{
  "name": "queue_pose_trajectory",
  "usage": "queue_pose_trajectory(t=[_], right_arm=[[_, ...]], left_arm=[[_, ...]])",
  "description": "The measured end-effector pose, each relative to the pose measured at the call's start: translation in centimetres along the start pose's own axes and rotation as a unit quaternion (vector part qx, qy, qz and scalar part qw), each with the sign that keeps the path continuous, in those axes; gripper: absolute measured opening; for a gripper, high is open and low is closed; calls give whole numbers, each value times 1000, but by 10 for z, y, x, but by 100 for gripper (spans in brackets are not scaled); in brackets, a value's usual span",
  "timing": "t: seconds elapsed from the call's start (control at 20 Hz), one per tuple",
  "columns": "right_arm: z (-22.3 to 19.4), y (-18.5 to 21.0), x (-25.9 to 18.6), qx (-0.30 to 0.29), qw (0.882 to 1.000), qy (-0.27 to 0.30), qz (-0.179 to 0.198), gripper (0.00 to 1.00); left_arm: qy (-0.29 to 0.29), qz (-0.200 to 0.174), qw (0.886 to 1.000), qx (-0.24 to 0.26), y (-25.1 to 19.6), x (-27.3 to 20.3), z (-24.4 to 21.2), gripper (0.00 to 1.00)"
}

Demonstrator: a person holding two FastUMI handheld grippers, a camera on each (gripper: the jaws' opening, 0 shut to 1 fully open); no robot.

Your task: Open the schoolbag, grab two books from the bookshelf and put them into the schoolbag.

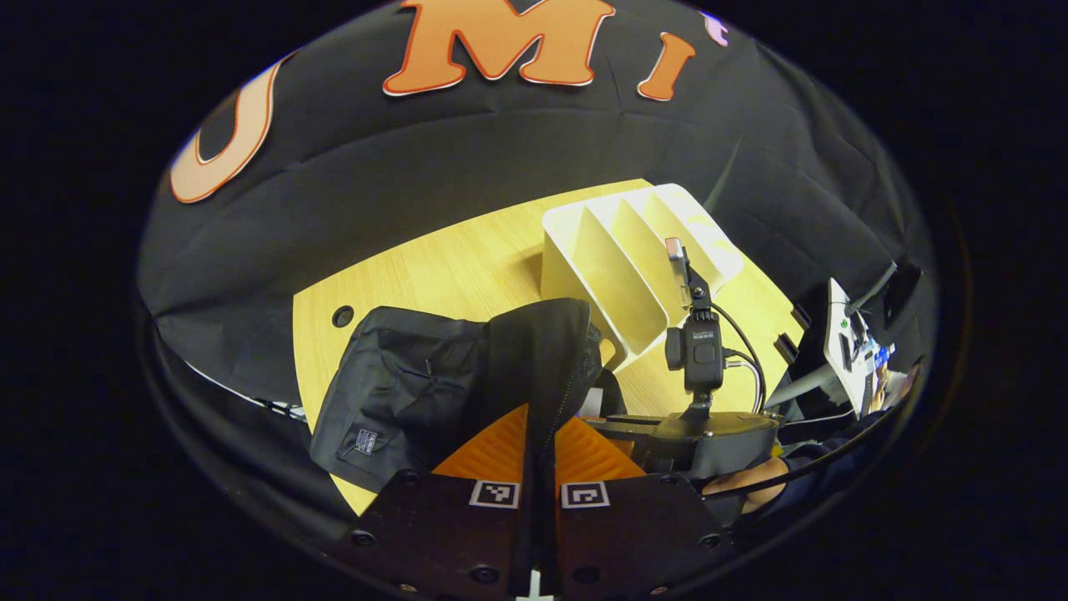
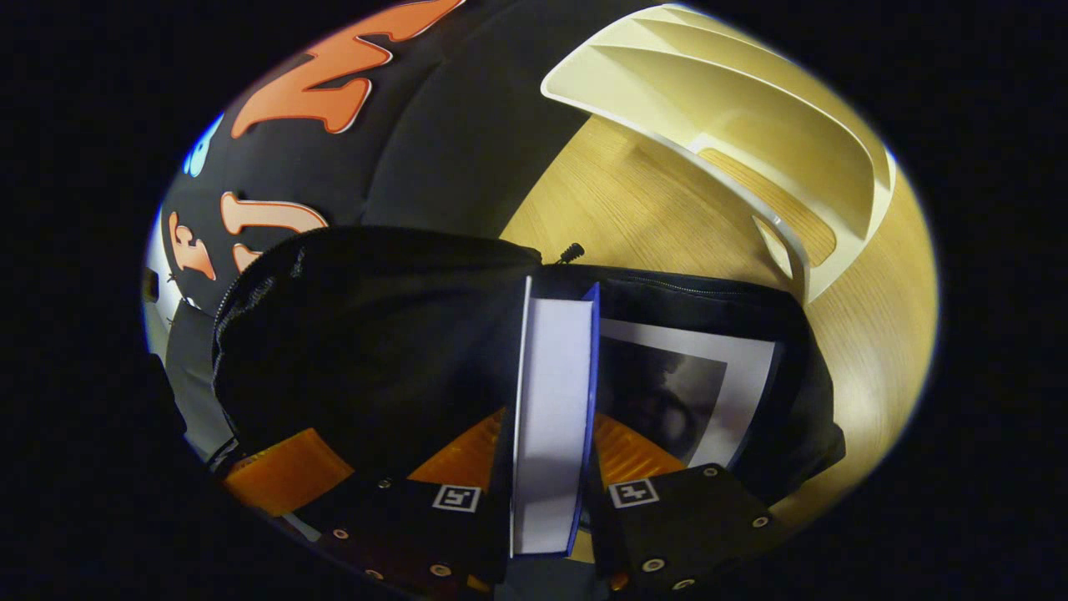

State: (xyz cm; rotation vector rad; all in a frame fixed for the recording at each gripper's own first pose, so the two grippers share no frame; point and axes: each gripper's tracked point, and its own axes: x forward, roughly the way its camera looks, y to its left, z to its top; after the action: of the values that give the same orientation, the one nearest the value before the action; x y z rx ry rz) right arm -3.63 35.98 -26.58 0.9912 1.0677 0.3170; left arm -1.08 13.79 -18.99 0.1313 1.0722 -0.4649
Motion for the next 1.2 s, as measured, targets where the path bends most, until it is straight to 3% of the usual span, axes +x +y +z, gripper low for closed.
queue_pose_trajectory(t=[0.05,0.1,0.15,0.2,0.25,0.55,0.7,0.8,0.85,0.9,1.05,1.2], right_arm=[[-7,-6,-6,-13,1000,19,-17,51],[-13,-12,-13,-27,998,40,-29,36],[-15,-14,-19,-40,997,54,-35,42],[-14,-18,-30,-49,996,65,-43,66],[-13,-21,-42,-63,995,70,-45,74],[62,-39,-109,-150,986,9,-78,86],[103,-49,-151,-183,979,-25,-88,96],[125,-59,-174,-204,973,-45,-96,97],[137,-65,-188,-217,969,-55,-102,97],[149,-69,-198,-228,965,-66,-109,97],[172,-78,-227,-262,954,-88,-116,97],[192,-81,-249,-293,942,-114,-119,97]], left_arm=[[0,7,1000,5,6,1,0,5],[1,11,1000,8,9,3,-1,5],[2,11,1000,16,10,5,-2,4],[3,12,1000,23,9,7,-3,5],[5,15,999,34,9,9,-5,4],[19,46,998,39,-5,30,-23,6],[35,55,998,28,-23,42,-37,15],[44,65,997,21,-34,48,-45,27],[52,61,997,19,-42,51,-51,51],[60,64,996,21,-48,53,-57,59],[65,83,994,-1,-62,58,-65,100],[38,103,994,-25,-78,56,-52,99]])
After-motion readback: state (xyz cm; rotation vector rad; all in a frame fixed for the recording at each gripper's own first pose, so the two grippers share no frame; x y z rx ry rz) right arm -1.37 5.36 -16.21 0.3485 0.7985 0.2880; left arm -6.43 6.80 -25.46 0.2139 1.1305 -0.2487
